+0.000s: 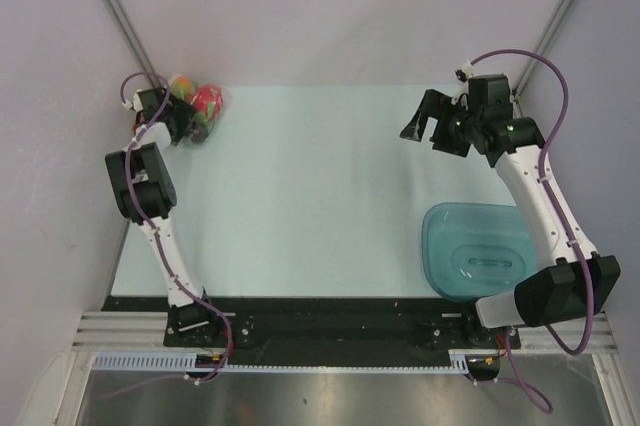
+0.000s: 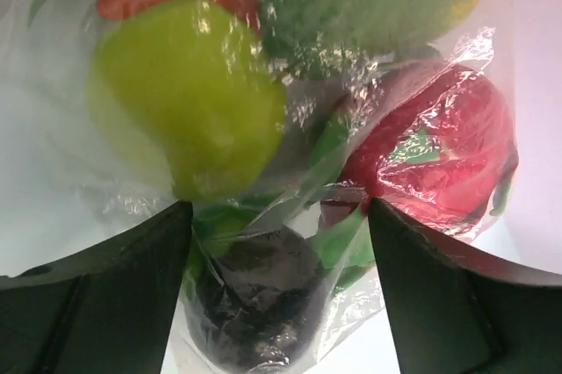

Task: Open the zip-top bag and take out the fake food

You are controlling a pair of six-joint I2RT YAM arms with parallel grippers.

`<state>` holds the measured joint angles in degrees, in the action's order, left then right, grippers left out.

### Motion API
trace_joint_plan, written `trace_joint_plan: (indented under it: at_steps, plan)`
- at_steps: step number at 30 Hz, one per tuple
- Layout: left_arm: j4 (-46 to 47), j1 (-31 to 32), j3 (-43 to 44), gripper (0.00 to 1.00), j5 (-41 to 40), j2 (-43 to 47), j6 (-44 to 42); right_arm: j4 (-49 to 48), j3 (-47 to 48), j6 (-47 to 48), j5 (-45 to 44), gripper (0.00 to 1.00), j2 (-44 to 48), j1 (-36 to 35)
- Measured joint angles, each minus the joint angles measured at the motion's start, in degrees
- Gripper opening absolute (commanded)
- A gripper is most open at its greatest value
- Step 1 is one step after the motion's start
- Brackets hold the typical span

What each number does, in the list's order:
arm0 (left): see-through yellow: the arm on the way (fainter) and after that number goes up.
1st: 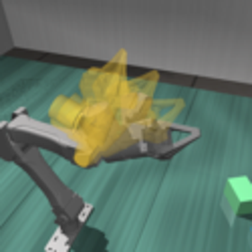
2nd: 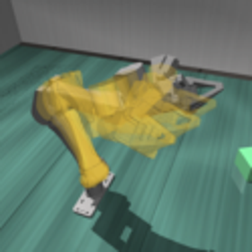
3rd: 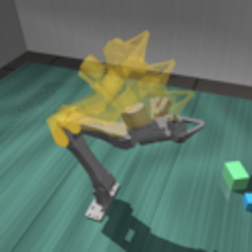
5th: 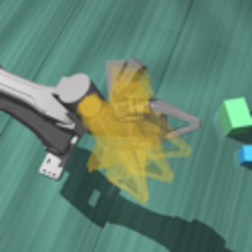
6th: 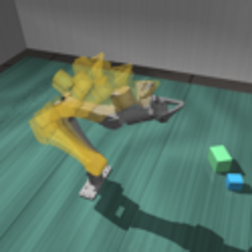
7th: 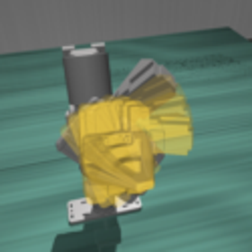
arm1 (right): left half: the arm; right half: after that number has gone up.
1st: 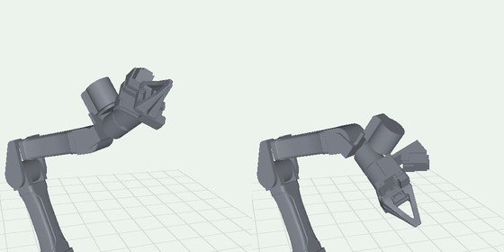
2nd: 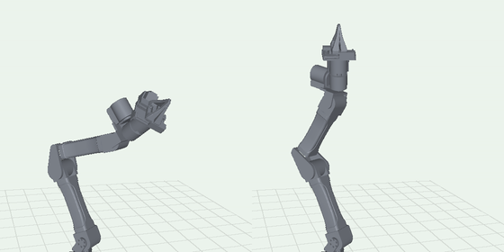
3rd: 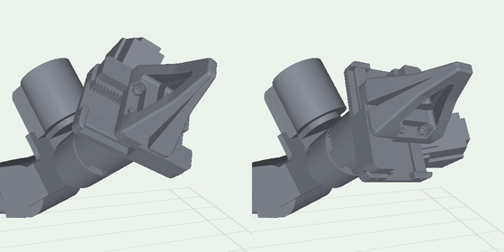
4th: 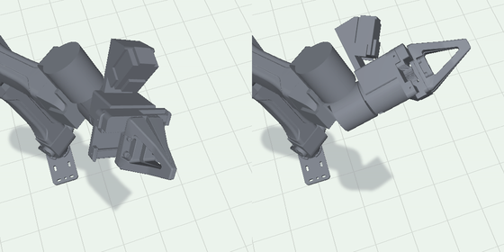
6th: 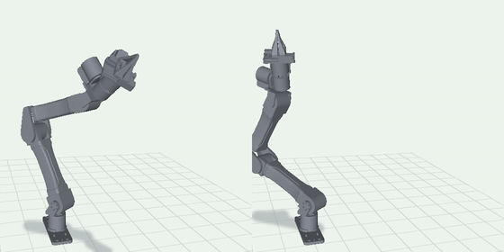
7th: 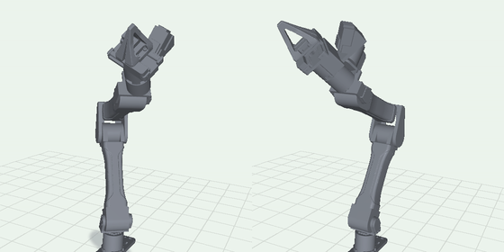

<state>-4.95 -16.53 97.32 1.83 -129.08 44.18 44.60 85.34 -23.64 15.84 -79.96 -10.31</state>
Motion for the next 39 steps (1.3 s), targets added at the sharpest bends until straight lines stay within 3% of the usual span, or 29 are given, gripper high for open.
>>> trace_joint_plan:
  at_steps: [2, 3, 8, 12, 17, 19, 21, 22, 23, 25, 26, 27, 29, 32, 39]
  plan:
    - [-0.76, -0.24, 4.39, 0.69, 1.62, -3.13, 1.14, 0.00, 0.07, -0.17, 0.15, 1.00, -0.02, 0.09]
    - [-1.16, -0.24, 5.84, 0.58, 2.19, -4.07, 1.84, 0.00, 0.17, -0.24, 0.15, 1.00, -0.02, 0.11]
    - [-2.80, -0.20, 6.54, 0.30, 4.87, -4.55, 3.96, 0.17, 0.50, -0.11, 0.44, 1.00, 0.02, 0.17]
    - [-1.36, 0.50, 3.69, 0.27, 6.60, -3.26, 3.74, 1.22, 0.50, 0.35, 1.01, 1.00, 0.52, 0.20]
    - [3.32, 4.59, -8.33, 0.26, 7.39, 3.67, 3.30, 2.56, -1.27, 1.53, 2.40, 1.00, 3.93, 0.20]
    - [4.70, 8.09, -13.09, 0.28, 7.63, 6.69, 3.32, 3.32, -2.67, 1.81, 3.02, 1.00, 6.05, 0.20]
    - [7.02, 12.55, -17.81, 0.39, 8.00, 9.44, 3.74, 3.74, -4.42, 1.90, 3.58, 1.00, 8.26, 0.20]
    - [8.68, 15.02, -20.50, 0.48, 8.50, 10.84, 4.28, 4.07, -5.49, 1.90, 4.04, 1.00, 9.46, 0.20]
    - [9.73, 17.68, -22.80, 0.63, 9.55, 12.13, 5.03, 4.26, -6.25, 1.90, 4.35, 1.00, 10.32, 0.20]
    - [10.56, 22.60, -25.99, 0.77, 12.46, 13.81, 5.73, 4.68, -8.17, 1.90, 5.27, 1.00, 12.13, 0.20]
    - [10.19, 24.83, -27.02, 0.89, 13.99, 14.34, 5.81, 4.83, -8.83, 1.90, 5.75, 1.00, 12.68, 0.20]
    - [9.14, 26.80, -27.58, 0.93, 15.26, 14.75, 5.05, 4.76, -9.53, 1.88, 6.29, 1.00, 13.11, 0.20]
    - [6.36, 29.77, -28.28, 0.99, 17.31, 16.06, 2.99, 4.81, -10.47, 1.90, 7.21, 1.00, 13.35, 0.20]
    - [1.29, 30.73, -29.49, 0.99, 18.38, 20.57, -1.18, 4.85, -11.34, 1.95, 8.07, 1.00, 13.31, 0.20]
    - [-5.60, 23.74, -24.02, 0.95, 19.96, 29.55, -11.74, 4.85, -11.45, 2.86, 9.09, 1.00, 13.09, -0.46]
